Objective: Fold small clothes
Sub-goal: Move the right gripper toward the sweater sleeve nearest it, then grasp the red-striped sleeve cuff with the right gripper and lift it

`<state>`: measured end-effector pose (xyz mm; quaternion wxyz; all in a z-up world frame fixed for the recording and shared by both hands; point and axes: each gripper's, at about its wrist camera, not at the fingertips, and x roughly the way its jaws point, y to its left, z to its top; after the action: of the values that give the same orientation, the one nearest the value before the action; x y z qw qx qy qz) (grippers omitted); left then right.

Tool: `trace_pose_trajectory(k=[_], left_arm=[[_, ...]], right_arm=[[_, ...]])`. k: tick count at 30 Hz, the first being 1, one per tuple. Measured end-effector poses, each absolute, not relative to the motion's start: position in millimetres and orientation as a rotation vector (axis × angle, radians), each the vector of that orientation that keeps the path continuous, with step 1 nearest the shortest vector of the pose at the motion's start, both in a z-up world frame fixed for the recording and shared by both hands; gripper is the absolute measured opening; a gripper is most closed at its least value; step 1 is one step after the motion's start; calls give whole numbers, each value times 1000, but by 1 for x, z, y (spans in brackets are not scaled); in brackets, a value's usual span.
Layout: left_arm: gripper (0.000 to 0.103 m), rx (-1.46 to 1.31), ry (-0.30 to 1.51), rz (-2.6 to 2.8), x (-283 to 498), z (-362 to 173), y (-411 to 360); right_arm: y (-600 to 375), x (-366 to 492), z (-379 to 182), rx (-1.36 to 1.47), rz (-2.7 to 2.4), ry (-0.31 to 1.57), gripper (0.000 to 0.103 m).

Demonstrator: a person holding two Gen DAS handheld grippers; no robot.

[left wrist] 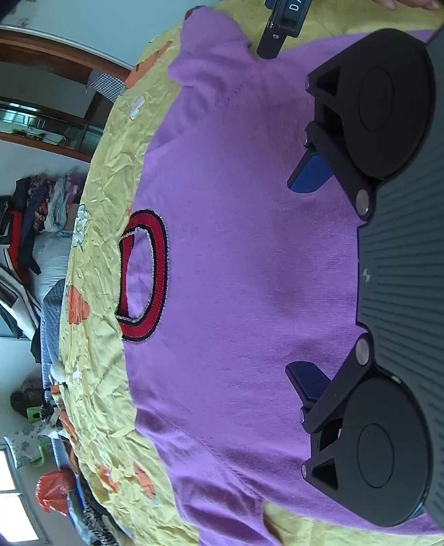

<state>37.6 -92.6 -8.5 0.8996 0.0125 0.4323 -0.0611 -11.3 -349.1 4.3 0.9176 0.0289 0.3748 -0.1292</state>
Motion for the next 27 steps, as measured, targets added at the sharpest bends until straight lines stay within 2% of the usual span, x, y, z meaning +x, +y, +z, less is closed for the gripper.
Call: trace_pose_trajectory(k=[10,15,22,27], left_arm=[[103,125,899,-8,54,-17,-97],[103,72,899,-16,62,-15,-86],[103,15,791,-114,61,-6,-74],[103,-7,775,-134,63,-7,-65]], right_arm=[[-362,1,-5,-47,-334,762,103],[-393,13,0,26,-298,727,103],[-498,46,6,30,-296,727,103],[-587,77,13,159,-381,718,103]])
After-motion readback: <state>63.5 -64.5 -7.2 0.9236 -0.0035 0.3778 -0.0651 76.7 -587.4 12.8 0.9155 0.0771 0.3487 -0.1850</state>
